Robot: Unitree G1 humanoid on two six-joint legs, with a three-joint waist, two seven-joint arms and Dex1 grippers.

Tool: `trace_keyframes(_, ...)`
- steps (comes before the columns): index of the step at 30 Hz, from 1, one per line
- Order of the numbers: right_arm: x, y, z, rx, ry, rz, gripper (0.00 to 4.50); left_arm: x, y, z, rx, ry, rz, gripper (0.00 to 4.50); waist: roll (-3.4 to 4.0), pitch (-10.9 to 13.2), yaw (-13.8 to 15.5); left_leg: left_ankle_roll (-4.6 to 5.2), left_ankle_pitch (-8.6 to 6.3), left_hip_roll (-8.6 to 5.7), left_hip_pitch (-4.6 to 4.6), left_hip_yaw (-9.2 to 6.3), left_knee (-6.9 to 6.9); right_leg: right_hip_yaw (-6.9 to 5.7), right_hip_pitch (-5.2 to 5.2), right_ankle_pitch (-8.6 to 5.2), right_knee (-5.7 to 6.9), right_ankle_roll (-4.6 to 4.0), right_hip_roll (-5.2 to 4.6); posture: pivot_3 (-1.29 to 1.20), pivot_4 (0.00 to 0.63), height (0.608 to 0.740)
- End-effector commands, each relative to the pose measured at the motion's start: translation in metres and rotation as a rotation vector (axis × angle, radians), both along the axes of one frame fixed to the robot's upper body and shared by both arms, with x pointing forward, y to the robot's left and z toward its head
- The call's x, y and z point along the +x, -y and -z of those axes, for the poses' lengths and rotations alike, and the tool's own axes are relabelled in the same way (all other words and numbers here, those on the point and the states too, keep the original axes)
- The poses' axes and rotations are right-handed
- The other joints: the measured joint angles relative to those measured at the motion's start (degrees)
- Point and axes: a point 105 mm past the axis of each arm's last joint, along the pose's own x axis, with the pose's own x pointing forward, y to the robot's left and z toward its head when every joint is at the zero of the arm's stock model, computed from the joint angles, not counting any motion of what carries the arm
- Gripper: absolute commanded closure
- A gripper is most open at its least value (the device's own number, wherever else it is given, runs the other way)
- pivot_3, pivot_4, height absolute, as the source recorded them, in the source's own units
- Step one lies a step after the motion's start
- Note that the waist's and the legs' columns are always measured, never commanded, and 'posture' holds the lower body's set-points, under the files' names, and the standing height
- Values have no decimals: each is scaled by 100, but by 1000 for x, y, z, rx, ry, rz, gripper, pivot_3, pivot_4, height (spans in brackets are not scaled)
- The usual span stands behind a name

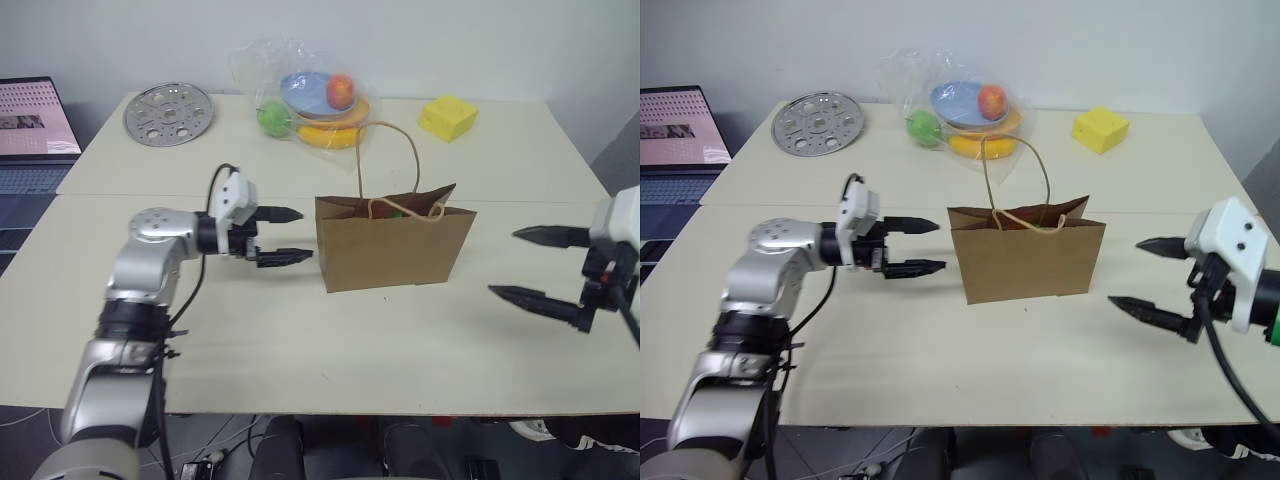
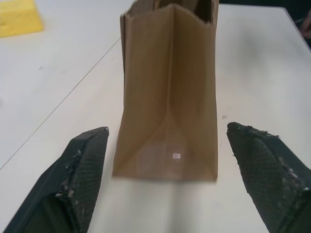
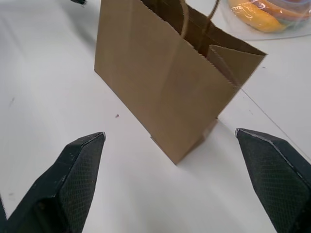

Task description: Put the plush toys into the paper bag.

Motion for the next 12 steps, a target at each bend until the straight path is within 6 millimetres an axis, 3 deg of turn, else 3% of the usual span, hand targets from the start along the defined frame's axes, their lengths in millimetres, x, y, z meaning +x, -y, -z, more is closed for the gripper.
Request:
trace_keyframes(1,6,17,-15,-61,34,-21,0,-12,-24,-21,54,65,-119,475,0,0,3,0,0,1,4,1,0,0,2,0,0,0,0,0,150,740)
trace_keyframes(5,16,42,-32,-108,52,-15,0,-32,-54,-26,108,54,-254,475,0,0,8,0,0,1,10,14,-1,8,4,-1,-6,1,-3,0,150,740)
trace_keyframes(12,31,54,-40,-112,68,-32,0,-49,-70,-26,120,42,-331,475,1,1,3,0,-1,5,25,31,-6,16,8,-3,-13,-3,-6,0,150,740)
